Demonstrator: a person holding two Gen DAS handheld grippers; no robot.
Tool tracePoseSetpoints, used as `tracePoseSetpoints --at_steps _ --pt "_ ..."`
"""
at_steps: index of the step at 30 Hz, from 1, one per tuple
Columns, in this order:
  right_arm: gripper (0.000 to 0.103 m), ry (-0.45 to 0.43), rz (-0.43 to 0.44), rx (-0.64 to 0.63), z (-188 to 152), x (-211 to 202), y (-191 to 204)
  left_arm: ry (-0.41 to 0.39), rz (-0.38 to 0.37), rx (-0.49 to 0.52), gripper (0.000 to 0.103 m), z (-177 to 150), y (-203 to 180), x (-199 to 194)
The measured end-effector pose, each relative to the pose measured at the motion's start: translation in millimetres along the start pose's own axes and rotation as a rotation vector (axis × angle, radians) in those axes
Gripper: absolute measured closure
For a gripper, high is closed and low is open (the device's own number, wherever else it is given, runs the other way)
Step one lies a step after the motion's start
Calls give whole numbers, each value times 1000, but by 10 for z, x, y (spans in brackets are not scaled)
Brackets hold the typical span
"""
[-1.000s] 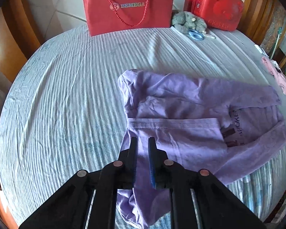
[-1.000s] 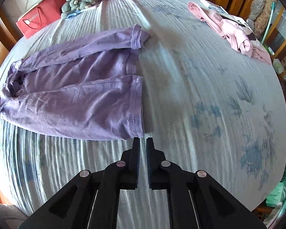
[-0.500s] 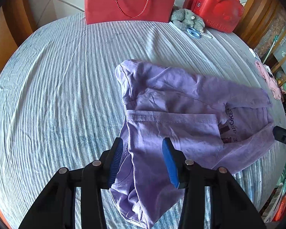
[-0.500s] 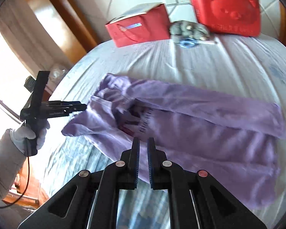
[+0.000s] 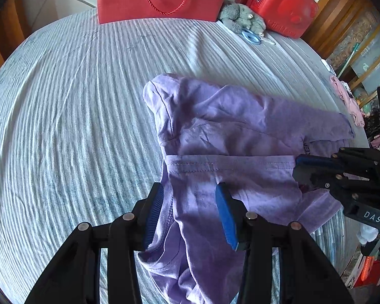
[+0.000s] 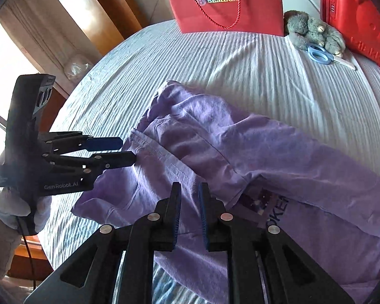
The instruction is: Fold clothes
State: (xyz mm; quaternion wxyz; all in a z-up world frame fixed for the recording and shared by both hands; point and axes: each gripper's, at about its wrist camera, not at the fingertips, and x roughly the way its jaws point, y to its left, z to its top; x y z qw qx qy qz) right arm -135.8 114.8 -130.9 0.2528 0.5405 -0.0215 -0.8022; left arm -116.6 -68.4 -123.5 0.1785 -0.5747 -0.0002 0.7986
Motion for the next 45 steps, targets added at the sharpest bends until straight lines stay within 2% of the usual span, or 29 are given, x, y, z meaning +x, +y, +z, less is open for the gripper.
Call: tracePoseSetpoints --at_steps 4,5,6,7,8,12,15,18,19,20,21,22,24,26,27,29,32,36,39,40,41,43,45 --pt "88 30 -8 2 12 136 -12 14 -17 32 60 8 -60 101" --pt "89 34 0 5 8 153 -14 9 -19 44 70 11 -86 96" --pt "99 26 8 -1 10 134 -10 4 -13 50 80 17 -107 80" --pt "101 15 17 -9 15 103 -4 -2 -6 56 93 23 -127 63" --pt "101 -3 19 -20 10 45 10 -14 -2 63 96 33 -147 22" --pt "101 -94 6 -55 -1 -279 33 -76 11 94 97 111 -242 -185" --pt "101 -164 -32 -35 88 -457 -63 -130 39 111 98 314 -281 -288" --pt "100 -171 -64 -6 204 -436 -207 -137 84 122 97 561 -198 -225" --pt "100 -153 -81 4 252 -362 -230 -123 122 120 97 575 -210 -187" --pt "95 -133 -101 24 268 -318 -273 -104 145 110 97 647 -170 -124" --pt "88 -113 -122 46 271 -285 -324 -91 142 99 96 646 -168 -117" --pt "87 -92 -142 68 275 -252 -375 -78 137 87 94 641 -167 -114" --pt "86 -111 -137 106 170 -395 -473 -92 106 97 85 568 -104 -167" --pt "83 -127 -127 129 16 -569 -543 -85 83 117 54 421 -162 -280" --pt "81 -127 -135 133 -81 -643 -583 -81 73 127 52 352 -176 -306" --pt "80 -110 -169 148 -306 -764 -691 -63 77 132 52 249 -193 -307" --pt "80 -66 -238 230 -695 -881 -974 -58 94 111 52 302 -165 -136" --pt "80 -28 -344 385 -1234 -1091 -1412 -58 13 109 52 467 -232 33" --pt "80 -26 -393 470 -1540 -1269 -1641 12 29 143 52 556 -345 261" --pt "80 -28 -397 489 -1614 -1302 -1698 51 37 147 66 569 -369 368" --pt "80 -30 -402 507 -1688 -1335 -1755 44 60 158 86 583 -392 375" --pt "81 -35 -406 536 -1798 -1399 -1847 13 85 169 96 638 -424 312" --pt "81 -31 -408 532 -1805 -1418 -1872 -64 102 175 96 747 -442 103"
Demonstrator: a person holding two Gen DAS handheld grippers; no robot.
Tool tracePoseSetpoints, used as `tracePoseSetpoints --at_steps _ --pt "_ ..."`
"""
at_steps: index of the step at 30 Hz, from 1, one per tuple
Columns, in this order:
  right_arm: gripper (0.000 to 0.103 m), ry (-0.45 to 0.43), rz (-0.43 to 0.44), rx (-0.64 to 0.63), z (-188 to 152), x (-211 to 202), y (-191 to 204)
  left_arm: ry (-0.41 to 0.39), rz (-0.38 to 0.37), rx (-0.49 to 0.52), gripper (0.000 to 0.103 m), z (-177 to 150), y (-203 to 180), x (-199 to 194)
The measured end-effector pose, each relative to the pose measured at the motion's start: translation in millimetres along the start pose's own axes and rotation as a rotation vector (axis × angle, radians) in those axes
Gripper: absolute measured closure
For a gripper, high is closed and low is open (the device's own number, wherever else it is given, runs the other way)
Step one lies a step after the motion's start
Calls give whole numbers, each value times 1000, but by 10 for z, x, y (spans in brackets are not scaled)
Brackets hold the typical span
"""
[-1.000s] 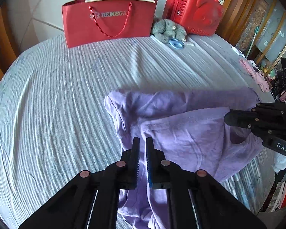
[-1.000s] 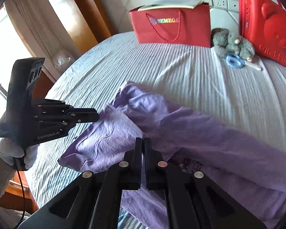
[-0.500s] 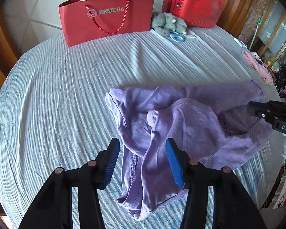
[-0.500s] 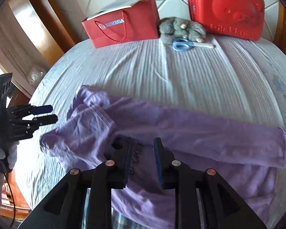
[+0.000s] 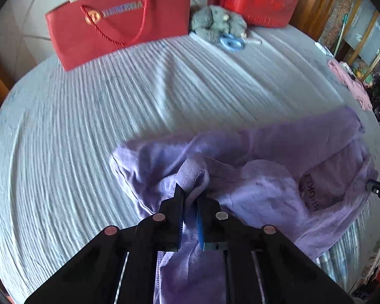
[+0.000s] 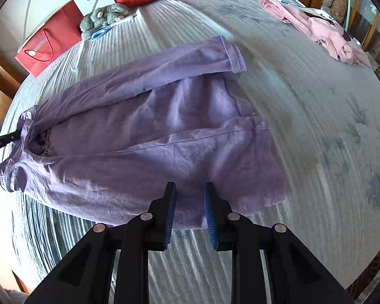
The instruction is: Fold clothes
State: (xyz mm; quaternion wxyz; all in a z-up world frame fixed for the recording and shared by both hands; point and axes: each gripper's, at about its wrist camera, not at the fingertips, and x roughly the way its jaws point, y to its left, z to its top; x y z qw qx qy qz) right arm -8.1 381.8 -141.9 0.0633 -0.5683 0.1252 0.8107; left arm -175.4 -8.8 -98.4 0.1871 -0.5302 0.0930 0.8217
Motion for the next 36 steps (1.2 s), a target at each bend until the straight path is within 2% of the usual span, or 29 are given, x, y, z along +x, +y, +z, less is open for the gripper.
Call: tracePoseSetpoints --at_steps 2,4,6,7,8,12,14,18,22,23,25,28,29,30,32,36 --pt "81 2 2 -10 22 5 -8 -31 12 -8 92 123 31 -108" --pt "81 6 9 -17 39 0 -10 -40 66 1 91 214 48 -78" --pt "81 4 17 -34 66 -43 -20 10 54 -35 71 247 110 5" --pt "81 3 21 -43 80 -68 -25 11 30 -63 60 221 130 -27" --pt "81 0 26 -57 91 -106 -40 11 5 -93 59 194 149 -63" --pt "81 -31 55 -116 214 -294 -158 -10 56 -137 59 -74 16 -279" --pt "81 -43 73 -178 328 -341 -238 -6 74 -136 59 -221 -195 -343" --pt "81 -44 122 -341 685 -267 -418 -28 98 -219 59 -436 -888 -399" --pt "74 -37 196 -576 1072 -67 -538 -51 134 -417 58 -555 -1690 -299" --pt "70 -40 222 -650 1147 -16 -546 -57 147 -472 54 -577 -1887 -268" --pt "69 -47 262 -781 1281 70 -550 -63 171 -576 47 -618 -2270 -202" --pt "69 -43 315 -917 1457 154 -540 -28 169 -692 43 -656 -2794 -72" --pt "65 -40 341 -950 1490 150 -541 -14 162 -726 43 -669 -2940 -32" --pt "56 -39 367 -984 1516 145 -543 -5 164 -748 42 -673 -3076 -1" --pt "43 -37 391 -1055 1549 159 -539 11 181 -785 38 -672 -3329 58" --pt "39 -42 415 -1165 1593 215 -562 38 218 -822 30 -621 -3662 168"
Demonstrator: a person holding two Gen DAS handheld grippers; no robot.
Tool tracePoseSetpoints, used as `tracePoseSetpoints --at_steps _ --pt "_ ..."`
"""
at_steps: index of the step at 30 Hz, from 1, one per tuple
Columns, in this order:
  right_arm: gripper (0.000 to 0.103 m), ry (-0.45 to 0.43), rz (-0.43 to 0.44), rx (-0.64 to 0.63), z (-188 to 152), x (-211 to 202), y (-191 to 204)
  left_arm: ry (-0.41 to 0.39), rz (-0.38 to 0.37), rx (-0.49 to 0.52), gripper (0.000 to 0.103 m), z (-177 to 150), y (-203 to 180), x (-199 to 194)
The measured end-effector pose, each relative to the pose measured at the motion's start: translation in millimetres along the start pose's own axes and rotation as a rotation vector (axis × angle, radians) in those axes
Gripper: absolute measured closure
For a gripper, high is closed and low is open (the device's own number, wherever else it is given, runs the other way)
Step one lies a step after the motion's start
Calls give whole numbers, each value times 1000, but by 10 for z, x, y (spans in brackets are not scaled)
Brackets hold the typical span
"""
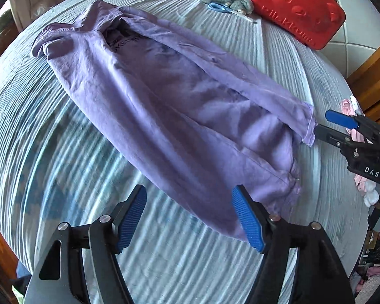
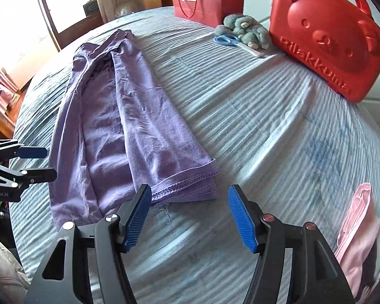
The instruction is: Fold clothes
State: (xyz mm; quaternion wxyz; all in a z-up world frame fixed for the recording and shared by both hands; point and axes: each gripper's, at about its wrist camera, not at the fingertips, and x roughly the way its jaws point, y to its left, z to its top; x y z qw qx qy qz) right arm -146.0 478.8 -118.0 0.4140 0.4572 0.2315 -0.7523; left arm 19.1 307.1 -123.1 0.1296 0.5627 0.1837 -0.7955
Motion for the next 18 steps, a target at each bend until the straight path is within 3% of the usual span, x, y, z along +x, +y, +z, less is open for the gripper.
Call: tracePoseSetpoints --at_steps 5,14,18 --pt "31 -10 32 -89 -15 19 -101 35 -8 -50 27 -181 -205 67" --pt "31 -8 125 -240 66 179 -51 34 121 -39 26 -245 -501 135" --pt "35 4 154 -239 94 311 -61 37 153 -44 25 -227 -556 153"
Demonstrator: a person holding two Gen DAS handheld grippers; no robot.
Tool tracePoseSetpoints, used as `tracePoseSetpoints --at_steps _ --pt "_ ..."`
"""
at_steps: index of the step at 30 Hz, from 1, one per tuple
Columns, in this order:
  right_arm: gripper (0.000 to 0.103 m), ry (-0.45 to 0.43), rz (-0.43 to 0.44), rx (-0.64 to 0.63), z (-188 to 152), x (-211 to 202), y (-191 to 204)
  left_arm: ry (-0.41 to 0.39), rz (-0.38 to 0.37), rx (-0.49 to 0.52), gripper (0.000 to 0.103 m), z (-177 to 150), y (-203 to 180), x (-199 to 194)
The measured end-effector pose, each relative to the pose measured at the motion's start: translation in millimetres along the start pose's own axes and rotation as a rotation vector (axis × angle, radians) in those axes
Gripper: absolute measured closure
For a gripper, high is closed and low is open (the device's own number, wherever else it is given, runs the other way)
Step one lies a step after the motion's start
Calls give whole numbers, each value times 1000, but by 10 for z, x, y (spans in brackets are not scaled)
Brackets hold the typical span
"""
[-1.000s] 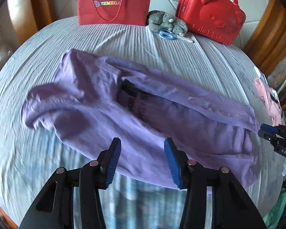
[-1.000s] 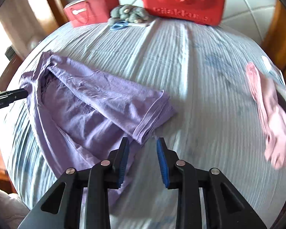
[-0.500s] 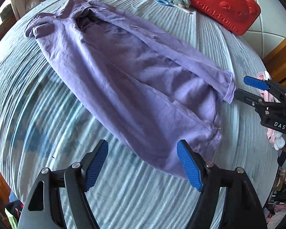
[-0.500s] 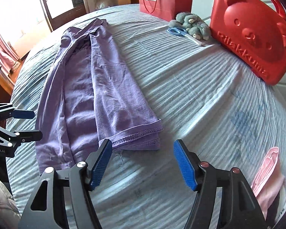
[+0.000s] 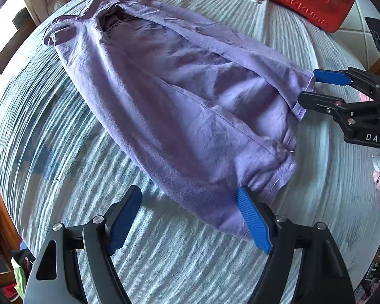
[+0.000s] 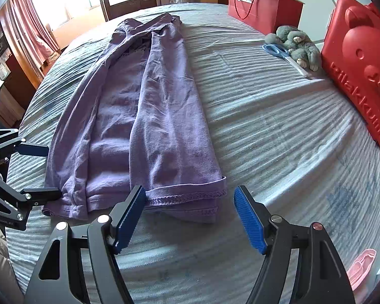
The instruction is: Fold clothes
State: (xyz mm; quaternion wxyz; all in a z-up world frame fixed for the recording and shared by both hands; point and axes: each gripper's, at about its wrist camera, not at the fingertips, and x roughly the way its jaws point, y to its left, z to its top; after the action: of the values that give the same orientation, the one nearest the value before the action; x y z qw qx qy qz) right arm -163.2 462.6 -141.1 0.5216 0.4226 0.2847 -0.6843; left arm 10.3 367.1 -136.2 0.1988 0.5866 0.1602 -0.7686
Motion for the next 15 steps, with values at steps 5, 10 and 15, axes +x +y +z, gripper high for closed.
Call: tracePoseSetpoints --at_steps 5,10,15 --pt "52 0 9 3 -24 45 7 -6 3 -1 25 1 -17 -15" --pt "82 -8 -12 12 -34 13 14 -13 -5 16 36 -6 -57 -61" --pt "95 -11 -18 10 -26 -10 83 -24 -63 72 84 0 -158 -132"
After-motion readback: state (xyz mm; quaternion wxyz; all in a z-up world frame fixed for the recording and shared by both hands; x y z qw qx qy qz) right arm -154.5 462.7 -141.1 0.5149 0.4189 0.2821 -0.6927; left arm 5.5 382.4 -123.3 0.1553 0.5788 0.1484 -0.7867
